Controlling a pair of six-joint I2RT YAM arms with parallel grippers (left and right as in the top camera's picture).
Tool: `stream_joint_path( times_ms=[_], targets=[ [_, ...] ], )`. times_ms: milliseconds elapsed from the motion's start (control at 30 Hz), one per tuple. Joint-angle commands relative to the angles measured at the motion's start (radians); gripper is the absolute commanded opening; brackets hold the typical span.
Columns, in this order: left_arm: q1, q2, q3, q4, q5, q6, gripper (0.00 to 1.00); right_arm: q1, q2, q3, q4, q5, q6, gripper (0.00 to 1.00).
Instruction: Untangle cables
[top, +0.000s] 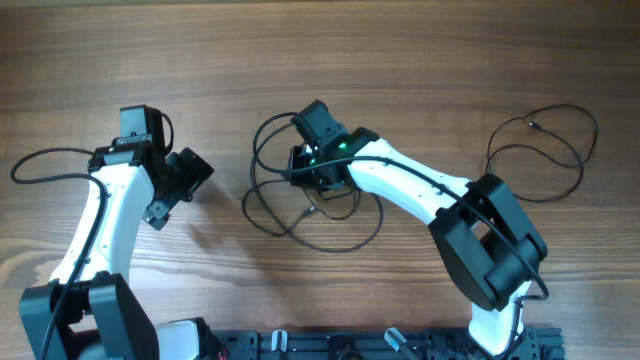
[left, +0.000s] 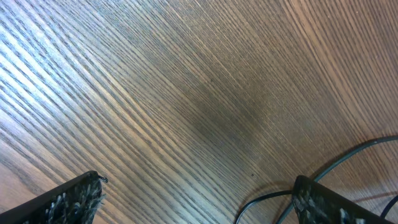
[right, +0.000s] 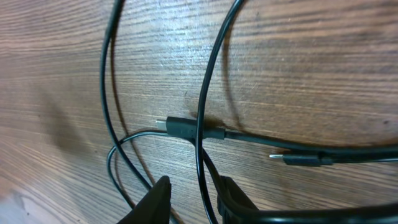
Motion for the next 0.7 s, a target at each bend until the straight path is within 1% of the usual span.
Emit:
stream_joint_path(
  times_ms=[0, 67, 133, 233, 333, 400, 500, 533, 667],
  targets=[
    [0.004, 0.008, -0.005, -0.006, -0.009, 0.013, 1.00, 0.014, 0.057, -0.005, 0.006, 0.029, 0.039, 0.25],
    [0.004, 0.008, -0.005, -0.010, -0.009, 0.013, 1.00, 0.014, 0.069, -0.005, 0.006, 0.018, 0.040, 0.16],
    [0.004, 0.008, -0.005, -0.010, -0.009, 0.013, 1.00, 0.014, 0.069, -0.005, 0.006, 0.013, 0.033, 0.04],
    [0.004, 0.008, -0.005, -0.013, -0.009, 0.013, 1.00, 0.010, 0.061, -0.005, 0.007, 0.014, 0.025, 0.04],
    [0.004, 0.008, -0.005, -0.017, -0.006, 0.013, 1.00, -0.006, 0.006, 0.000, 0.026, 0.015, -0.035, 0.04],
    [0.004, 0.008, -0.005, -0.016, -0.006, 0.012, 1.00, -0.027, -0.063, 0.018, 0.024, 0.018, -0.105, 0.04],
    [0.004, 0.008, -0.005, -0.016, -0.004, 0.012, 1.00, -0.088, -0.241, 0.041, 0.028, 0.022, -0.154, 0.04],
    [0.004, 0.008, -0.005, -0.016, 0.018, 0.012, 1.00, -0.131, -0.358, 0.042, 0.046, 0.022, -0.154, 0.04],
    [0.003, 0.008, -0.005, -0.005, 0.109, 0.013, 1.00, -0.256, -0.600, 0.042, 0.073, 0.022, -0.154, 0.04]
  ],
)
